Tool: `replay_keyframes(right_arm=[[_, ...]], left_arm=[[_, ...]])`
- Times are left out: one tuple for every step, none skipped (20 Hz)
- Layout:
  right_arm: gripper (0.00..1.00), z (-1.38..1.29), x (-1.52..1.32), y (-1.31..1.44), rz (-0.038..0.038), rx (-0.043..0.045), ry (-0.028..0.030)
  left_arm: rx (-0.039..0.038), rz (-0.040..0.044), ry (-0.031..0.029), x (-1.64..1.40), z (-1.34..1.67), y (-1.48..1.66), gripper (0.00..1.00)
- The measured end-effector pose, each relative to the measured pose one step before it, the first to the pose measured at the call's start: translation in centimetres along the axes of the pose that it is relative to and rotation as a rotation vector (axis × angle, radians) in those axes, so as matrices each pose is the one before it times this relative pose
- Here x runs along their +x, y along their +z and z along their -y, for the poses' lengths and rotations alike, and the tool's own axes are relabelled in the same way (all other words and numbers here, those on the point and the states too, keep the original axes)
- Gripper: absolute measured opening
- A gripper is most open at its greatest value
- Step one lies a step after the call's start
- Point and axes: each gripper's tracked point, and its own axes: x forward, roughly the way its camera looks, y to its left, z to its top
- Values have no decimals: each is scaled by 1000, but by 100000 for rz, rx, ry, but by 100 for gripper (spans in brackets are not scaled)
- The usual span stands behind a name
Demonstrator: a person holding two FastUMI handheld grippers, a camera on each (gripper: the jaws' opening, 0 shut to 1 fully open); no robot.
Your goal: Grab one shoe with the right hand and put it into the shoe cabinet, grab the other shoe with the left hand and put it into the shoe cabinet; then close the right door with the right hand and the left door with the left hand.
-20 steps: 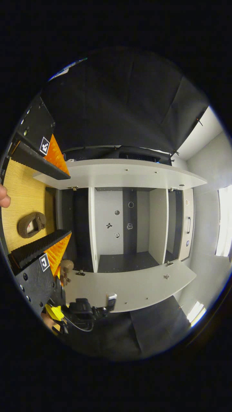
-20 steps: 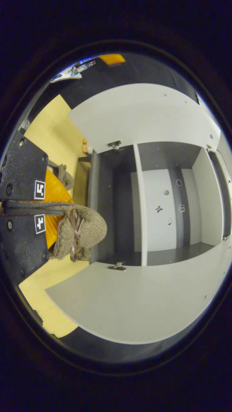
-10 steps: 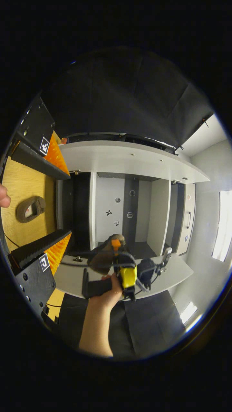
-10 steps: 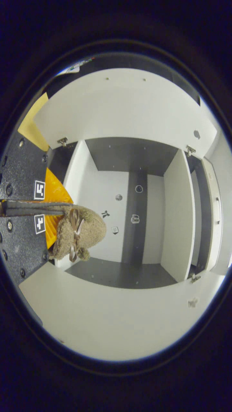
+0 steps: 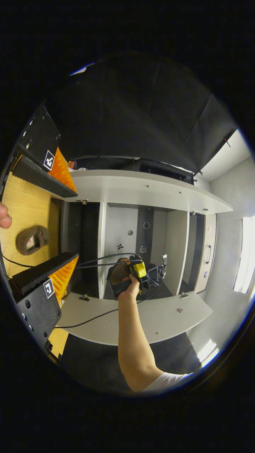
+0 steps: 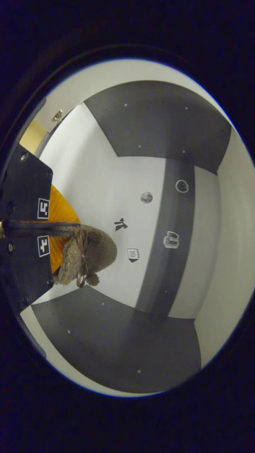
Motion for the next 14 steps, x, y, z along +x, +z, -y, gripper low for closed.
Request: replay_keyframes(right_arm=[[4,1,1290,-965,-3865,819,-217],[4,24,853,-470,-1895,1051,-291],[4,115,628,-427,-1143,226,-541],[4,214,524,-142,-966,324,-1022],[4,-88,287,-625,-2010,613,-221],[5,-37,546,-204,-915,1339,369],[6,-24,283,-109,-248,952,601],[7,91,-70,279,1583,314,-755],[9,-8,219,50,378,-582,-154],[23,-235,-240,-69,-222,-61,183],[19,-165,-161,16,187,6,737],[33,-101,-543,325,677,-72,217],[41,-163,-380,8,571,-426,415],[60,-18,-952,59,672,-922,283]], left_arm=[[166,-26,1125,13,-401,-10,95],[338,-175,781,18,-216,-53,95],[267,-289,712,115,-210,-50,94],[191,-281,269,-102,-30,10,95],[110,-273,252,64,-94,-93,95],[131,-269,117,22,52,-118,94],[227,-160,401,-91,-91,-138,95],[283,6,409,-5,-113,52,95],[210,262,319,43,-83,65,95],[197,171,175,47,-20,90,95],[141,-207,86,-45,-29,-14,95],[38,-44,-6,-67,6,11,95],[-61,200,-4,57,-23,-19,95],[-184,281,-180,27,76,97,95]])
